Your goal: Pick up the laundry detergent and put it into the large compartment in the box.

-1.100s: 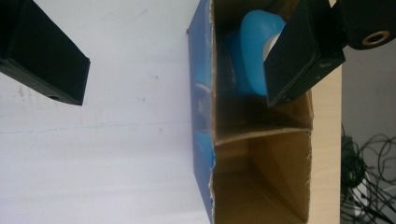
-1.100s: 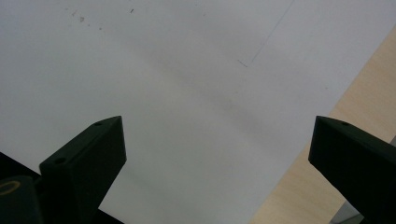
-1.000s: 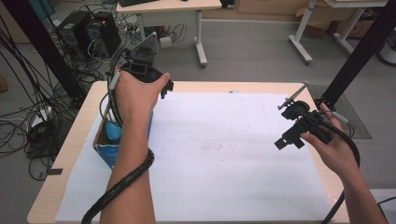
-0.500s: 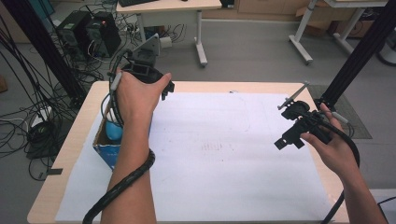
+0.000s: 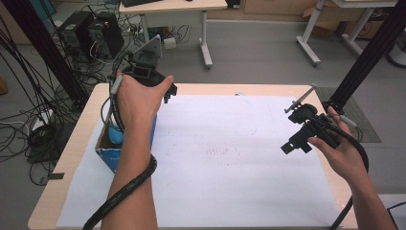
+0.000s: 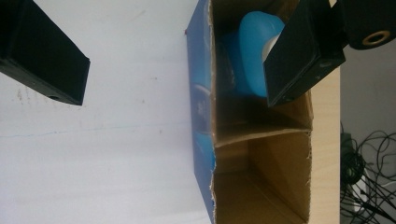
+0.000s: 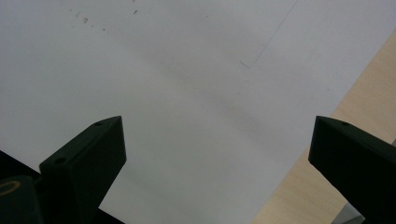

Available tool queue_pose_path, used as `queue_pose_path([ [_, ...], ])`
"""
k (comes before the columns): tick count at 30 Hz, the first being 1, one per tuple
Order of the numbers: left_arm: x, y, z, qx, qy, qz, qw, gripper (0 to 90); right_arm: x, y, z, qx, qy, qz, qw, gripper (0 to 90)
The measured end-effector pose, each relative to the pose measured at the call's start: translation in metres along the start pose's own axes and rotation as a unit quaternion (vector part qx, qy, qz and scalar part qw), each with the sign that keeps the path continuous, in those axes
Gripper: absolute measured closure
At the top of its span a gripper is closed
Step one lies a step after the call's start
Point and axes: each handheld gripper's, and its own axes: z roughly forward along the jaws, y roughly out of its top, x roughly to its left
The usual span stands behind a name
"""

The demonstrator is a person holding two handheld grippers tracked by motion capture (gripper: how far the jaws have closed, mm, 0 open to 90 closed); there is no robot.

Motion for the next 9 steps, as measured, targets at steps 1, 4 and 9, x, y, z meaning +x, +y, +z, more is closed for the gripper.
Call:
queue_pose_path([
  [1,0.0,-0.0007,0.0006,0.0,0.0,-0.001,1.0,7.4,0.0004,-0.0001,-0.0002,-0.001,0.0,0.0,1.0,4.2],
  [4,0.0008,-0.0016,0.0016,0.001,-0.002,0.0,1.0,7.4,0.0021,0.0001,-0.0004,-0.001,-0.001,-0.001,1.0,4.2],
  [9,0.0009,-0.0026,0.0026,0.003,-0.001,0.001,1.0,7.4,0.003,0.0,-0.0009,0.0,-0.001,-0.002,1.0,4.2],
])
